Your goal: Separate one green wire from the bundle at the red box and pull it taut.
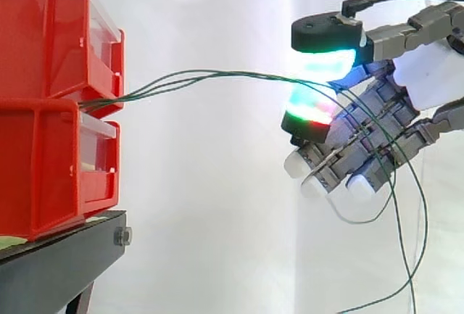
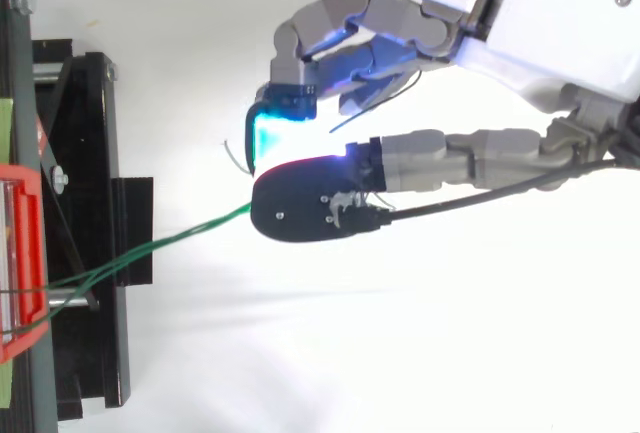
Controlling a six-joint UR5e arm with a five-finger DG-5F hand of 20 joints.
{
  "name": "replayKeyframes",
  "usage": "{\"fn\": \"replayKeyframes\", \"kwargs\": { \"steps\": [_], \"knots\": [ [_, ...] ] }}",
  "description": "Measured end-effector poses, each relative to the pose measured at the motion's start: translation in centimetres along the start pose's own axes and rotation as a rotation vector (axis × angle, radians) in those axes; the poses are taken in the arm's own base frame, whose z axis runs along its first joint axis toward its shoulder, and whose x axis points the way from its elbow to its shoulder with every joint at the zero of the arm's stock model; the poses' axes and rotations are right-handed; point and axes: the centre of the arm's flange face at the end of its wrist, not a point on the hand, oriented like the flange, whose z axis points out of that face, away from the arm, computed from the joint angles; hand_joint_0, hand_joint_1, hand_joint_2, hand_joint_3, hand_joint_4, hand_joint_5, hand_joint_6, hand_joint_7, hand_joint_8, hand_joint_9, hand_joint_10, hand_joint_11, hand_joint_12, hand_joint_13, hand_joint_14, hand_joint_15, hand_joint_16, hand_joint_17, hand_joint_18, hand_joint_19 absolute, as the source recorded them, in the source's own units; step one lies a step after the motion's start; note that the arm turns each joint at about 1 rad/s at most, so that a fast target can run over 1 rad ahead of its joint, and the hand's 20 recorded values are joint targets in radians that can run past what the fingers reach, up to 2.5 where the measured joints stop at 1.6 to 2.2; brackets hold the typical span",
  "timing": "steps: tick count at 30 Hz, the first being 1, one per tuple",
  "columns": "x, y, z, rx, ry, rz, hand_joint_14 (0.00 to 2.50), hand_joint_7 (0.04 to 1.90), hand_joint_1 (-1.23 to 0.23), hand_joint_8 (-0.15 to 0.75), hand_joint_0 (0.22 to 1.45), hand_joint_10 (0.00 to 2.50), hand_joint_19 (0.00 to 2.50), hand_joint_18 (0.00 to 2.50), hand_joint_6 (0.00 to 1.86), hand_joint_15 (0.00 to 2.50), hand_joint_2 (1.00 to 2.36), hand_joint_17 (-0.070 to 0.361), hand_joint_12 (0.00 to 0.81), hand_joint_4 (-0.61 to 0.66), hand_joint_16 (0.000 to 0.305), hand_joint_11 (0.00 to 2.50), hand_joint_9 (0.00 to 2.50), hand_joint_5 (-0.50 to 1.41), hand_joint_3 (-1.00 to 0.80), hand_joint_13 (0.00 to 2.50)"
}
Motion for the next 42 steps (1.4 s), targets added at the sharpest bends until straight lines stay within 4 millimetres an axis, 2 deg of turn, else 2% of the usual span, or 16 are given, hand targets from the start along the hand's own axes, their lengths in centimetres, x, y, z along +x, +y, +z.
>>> {"fn": "replayKeyframes", "kwargs": {
  "steps": [7,10,19,28,35,42],
  "knots": [
    [-0.1,0.0,0.1,-0.004,-0.027,-0.042,0.0,1.16,-0.76,0.153,0.61,0.0,0.41,0.51,0.85,0.08,1.02,0.102,0.299,-0.08,0.045,0.0,0.5,-0.1,-0.18,0.39],
    [-0.1,0.1,0.2,-0.011,-0.033,-0.059,0.0,1.16,-0.75,0.198,0.61,0.0,0.42,0.53,0.85,0.11,1.02,0.105,0.31,-0.06,0.047,0.0,0.65,-0.1,-0.18,0.47],
    [0.0,-0.1,0.2,-0.01,-0.038,-0.135,0.01,1.18,-0.73,0.221,0.61,0.0,0.46,0.59,0.85,0.18,1.02,0.109,0.318,-0.03,0.048,0.0,0.78,-0.11,-0.18,0.58],
    [-0.8,-0.4,0.2,0.026,-0.125,-0.335,0.01,1.16,-0.72,0.232,0.61,0.0,0.48,0.6,0.86,0.23,1.02,0.11,0.332,-0.02,0.049,0.12,0.85,-0.11,-0.18,0.61],
    [1.1,-2.9,0.0,0.048,-0.139,-0.483,0.01,1.14,-0.72,0.231,0.61,0.01,0.5,0.6,0.86,0.27,1.02,0.111,0.335,-0.02,0.049,0.17,0.88,-0.11,-0.18,0.63],
    [1.2,-3.2,-0.4,0.062,-0.201,-0.423,0.01,1.14,-0.72,0.226,0.61,0.01,0.5,0.61,0.86,0.28,1.02,0.112,0.335,-0.03,0.05,0.2,0.9,-0.11,-0.18,0.65]
  ]
}}
